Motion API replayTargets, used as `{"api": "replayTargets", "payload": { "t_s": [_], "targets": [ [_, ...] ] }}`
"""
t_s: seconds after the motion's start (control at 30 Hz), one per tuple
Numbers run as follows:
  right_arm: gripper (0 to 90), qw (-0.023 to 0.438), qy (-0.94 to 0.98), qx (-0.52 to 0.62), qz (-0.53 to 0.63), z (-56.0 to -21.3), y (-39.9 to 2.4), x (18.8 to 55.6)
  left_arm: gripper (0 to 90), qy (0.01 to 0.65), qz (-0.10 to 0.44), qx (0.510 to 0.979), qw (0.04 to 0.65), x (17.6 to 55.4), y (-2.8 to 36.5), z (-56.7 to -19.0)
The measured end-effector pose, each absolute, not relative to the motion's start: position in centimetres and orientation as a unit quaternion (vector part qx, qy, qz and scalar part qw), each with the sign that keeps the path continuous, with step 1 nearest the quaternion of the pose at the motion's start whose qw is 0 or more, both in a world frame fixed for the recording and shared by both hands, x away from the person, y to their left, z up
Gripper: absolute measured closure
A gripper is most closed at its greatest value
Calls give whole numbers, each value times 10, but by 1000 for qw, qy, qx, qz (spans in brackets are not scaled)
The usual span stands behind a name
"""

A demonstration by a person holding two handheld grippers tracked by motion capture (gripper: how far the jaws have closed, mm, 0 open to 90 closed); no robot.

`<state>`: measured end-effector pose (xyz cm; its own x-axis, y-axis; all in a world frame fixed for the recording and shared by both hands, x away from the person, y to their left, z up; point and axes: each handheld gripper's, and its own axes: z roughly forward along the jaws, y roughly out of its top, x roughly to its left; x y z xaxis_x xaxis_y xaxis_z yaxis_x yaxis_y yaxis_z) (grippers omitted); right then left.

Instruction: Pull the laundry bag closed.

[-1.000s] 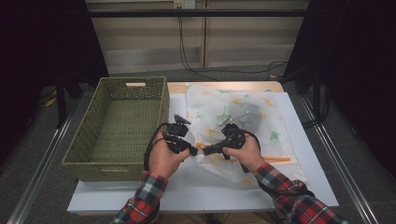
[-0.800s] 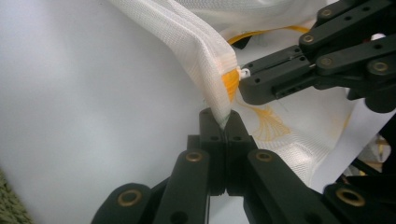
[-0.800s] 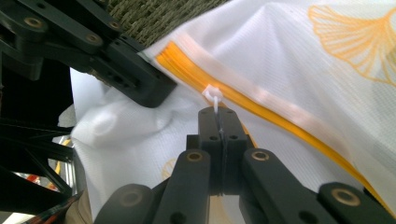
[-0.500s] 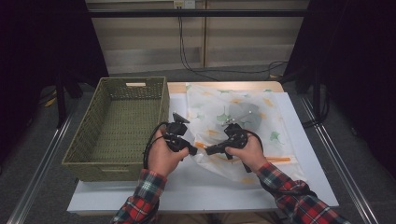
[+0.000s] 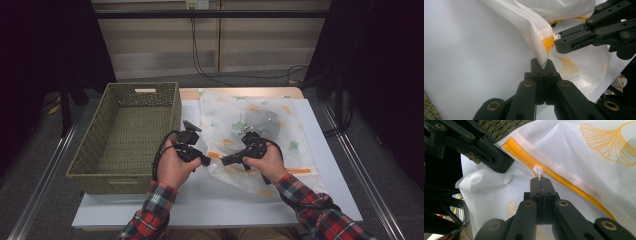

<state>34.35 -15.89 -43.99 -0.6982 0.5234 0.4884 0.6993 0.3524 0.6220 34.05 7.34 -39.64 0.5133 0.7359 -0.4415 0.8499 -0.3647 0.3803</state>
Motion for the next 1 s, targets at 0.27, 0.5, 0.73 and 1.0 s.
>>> {"api": "replayTargets", "payload": {
  "t_s": [0.27, 0.5, 0.73, 1.0],
  "targets": [
    [900, 104, -816, -378, -425, -442, -165, 342, 895, 490, -103, 815, 291, 341, 73, -397],
    [900, 103, -814, -381, -427, -444, -173, 342, 895, 485, -103, 821, 284, 342, 75, -398],
    [900, 104, -816, -383, -420, -444, -172, 342, 895, 482, -99, 823, 283, 338, 77, -395],
    [900, 101, -816, -382, -421, -443, -173, 341, 895, 482, -101, 823, 283, 338, 79, -394]
  ]
}}
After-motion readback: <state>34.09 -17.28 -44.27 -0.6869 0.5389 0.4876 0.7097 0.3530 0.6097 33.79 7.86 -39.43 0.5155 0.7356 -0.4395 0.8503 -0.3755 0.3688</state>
